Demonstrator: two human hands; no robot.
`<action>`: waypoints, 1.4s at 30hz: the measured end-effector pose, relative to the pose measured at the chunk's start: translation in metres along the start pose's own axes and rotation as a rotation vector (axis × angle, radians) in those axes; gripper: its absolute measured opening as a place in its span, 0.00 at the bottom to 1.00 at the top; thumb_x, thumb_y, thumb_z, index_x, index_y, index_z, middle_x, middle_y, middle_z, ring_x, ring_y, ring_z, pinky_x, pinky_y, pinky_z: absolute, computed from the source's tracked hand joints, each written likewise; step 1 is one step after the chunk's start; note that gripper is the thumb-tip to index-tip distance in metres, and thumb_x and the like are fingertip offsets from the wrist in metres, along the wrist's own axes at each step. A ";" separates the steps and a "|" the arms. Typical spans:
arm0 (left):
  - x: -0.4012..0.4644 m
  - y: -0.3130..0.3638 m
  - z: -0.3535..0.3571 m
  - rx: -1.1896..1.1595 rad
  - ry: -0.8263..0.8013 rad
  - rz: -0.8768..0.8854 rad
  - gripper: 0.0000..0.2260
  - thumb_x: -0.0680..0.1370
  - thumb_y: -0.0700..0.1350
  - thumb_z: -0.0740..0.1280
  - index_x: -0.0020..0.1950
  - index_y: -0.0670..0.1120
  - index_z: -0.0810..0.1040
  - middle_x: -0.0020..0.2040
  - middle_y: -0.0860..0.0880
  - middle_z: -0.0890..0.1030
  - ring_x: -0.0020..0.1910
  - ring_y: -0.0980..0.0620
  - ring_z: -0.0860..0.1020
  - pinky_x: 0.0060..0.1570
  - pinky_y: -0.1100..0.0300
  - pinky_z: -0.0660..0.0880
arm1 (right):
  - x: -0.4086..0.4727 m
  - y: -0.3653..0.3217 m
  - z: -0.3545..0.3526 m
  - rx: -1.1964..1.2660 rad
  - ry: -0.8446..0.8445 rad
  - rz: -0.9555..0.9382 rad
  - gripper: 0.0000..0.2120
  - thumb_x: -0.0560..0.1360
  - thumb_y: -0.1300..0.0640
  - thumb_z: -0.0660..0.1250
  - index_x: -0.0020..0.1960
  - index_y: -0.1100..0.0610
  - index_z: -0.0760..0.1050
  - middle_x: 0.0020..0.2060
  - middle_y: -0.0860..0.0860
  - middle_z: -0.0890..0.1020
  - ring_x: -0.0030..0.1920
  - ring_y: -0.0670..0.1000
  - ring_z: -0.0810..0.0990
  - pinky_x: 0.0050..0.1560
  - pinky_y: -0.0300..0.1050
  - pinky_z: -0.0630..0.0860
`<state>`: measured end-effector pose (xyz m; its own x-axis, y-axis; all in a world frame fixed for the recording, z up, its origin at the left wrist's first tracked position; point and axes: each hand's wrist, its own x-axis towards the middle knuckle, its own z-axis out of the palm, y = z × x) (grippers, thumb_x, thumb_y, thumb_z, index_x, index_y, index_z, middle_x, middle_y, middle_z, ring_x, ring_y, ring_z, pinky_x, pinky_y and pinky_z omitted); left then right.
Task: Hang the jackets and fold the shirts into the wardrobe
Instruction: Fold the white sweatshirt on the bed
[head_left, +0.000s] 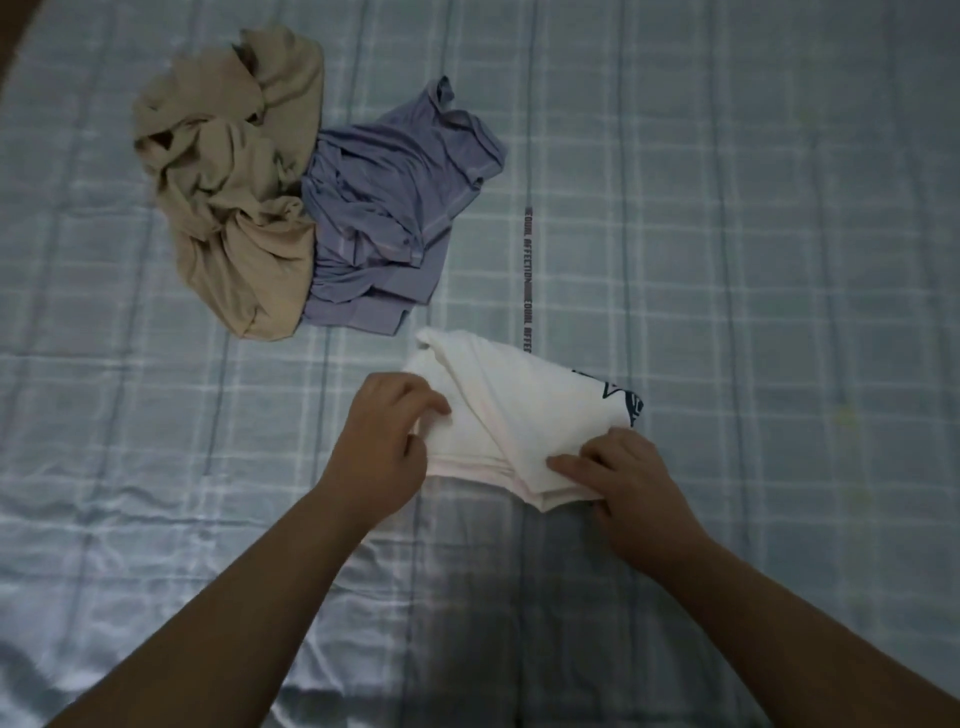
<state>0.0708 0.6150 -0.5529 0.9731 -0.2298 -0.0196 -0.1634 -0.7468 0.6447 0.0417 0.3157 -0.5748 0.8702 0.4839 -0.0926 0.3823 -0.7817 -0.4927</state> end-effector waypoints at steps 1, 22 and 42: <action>0.008 0.005 -0.001 0.015 0.021 0.013 0.21 0.63 0.33 0.57 0.52 0.44 0.80 0.52 0.47 0.77 0.56 0.46 0.71 0.59 0.55 0.67 | -0.001 0.000 0.001 -0.006 -0.003 -0.001 0.23 0.68 0.61 0.59 0.59 0.52 0.81 0.43 0.51 0.76 0.46 0.55 0.73 0.58 0.52 0.69; 0.003 0.021 0.078 0.529 -0.190 -0.053 0.27 0.82 0.61 0.49 0.81 0.54 0.53 0.81 0.42 0.51 0.79 0.38 0.49 0.75 0.39 0.54 | 0.037 -0.002 0.015 -0.409 -0.119 0.113 0.29 0.80 0.45 0.55 0.78 0.56 0.59 0.78 0.56 0.60 0.78 0.58 0.57 0.75 0.65 0.53; -0.010 0.002 0.084 0.524 -0.278 0.386 0.26 0.83 0.51 0.53 0.80 0.45 0.55 0.80 0.43 0.56 0.79 0.41 0.50 0.76 0.39 0.49 | 0.007 -0.006 0.033 -0.462 -0.200 -0.064 0.37 0.76 0.42 0.61 0.76 0.65 0.59 0.76 0.65 0.61 0.76 0.64 0.59 0.75 0.64 0.55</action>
<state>0.0474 0.5633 -0.6150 0.7633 -0.6377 -0.1031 -0.6135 -0.7656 0.1934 0.0349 0.3370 -0.6008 0.7816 0.5667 -0.2607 0.5696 -0.8187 -0.0723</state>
